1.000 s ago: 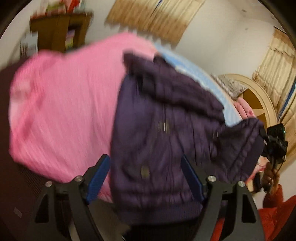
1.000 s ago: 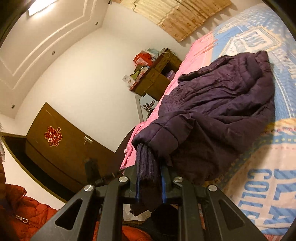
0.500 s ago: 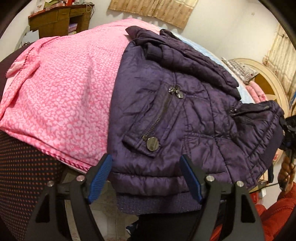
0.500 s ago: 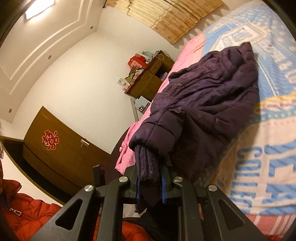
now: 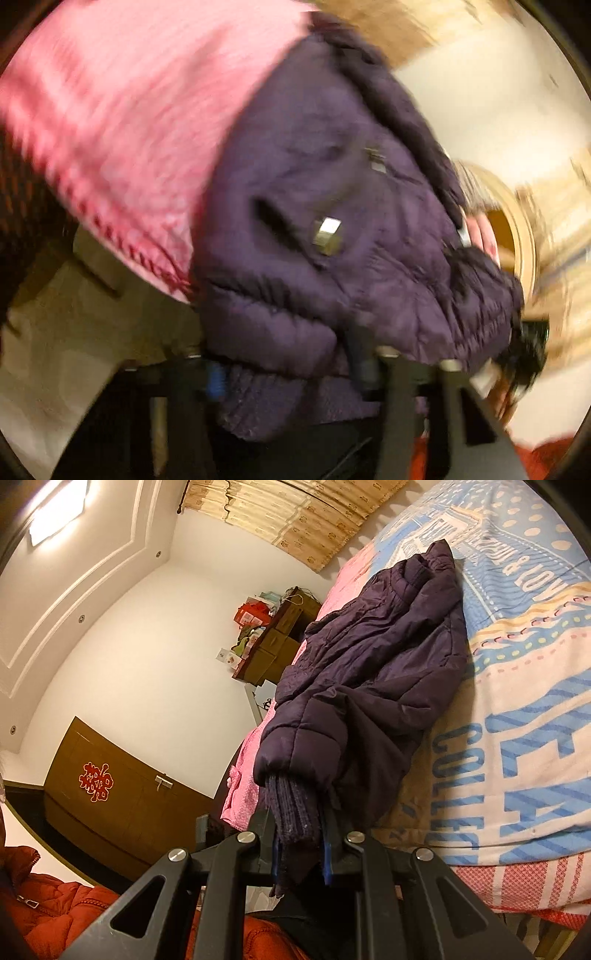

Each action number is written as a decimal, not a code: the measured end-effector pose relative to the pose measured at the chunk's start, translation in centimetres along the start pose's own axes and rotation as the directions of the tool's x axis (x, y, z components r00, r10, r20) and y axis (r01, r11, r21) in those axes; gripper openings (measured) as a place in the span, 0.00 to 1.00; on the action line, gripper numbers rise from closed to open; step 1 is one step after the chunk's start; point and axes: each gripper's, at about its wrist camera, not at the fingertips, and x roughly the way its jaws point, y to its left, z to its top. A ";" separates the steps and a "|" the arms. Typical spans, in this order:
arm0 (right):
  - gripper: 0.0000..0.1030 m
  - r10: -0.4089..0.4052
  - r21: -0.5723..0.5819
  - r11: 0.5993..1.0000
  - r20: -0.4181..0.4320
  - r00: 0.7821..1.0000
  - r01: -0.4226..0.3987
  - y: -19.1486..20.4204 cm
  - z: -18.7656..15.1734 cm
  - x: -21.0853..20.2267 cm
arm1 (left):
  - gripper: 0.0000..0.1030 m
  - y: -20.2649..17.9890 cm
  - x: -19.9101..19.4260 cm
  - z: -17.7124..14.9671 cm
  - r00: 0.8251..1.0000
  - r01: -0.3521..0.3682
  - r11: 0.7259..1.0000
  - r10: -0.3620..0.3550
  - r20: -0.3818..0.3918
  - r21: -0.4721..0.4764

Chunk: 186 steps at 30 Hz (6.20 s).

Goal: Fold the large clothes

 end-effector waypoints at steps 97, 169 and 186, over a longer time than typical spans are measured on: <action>0.15 -0.214 0.151 0.968 0.094 0.972 0.199 -7.1 17.7 16.0 | 0.47 -10.3 -1.7 -3.4 0.937 -0.246 0.598 0.347 0.031 0.763; 0.69 -0.250 -0.115 0.955 0.175 0.952 0.272 -2.4 15.4 4.2 | 0.50 -2.9 2.6 23.0 0.955 -0.020 0.998 0.038 0.296 -0.062; 0.77 -0.224 -0.215 0.960 -0.206 0.952 0.179 -3.6 24.9 19.9 | 0.68 -4.0 2.9 22.7 0.941 -0.042 0.998 0.021 0.339 0.057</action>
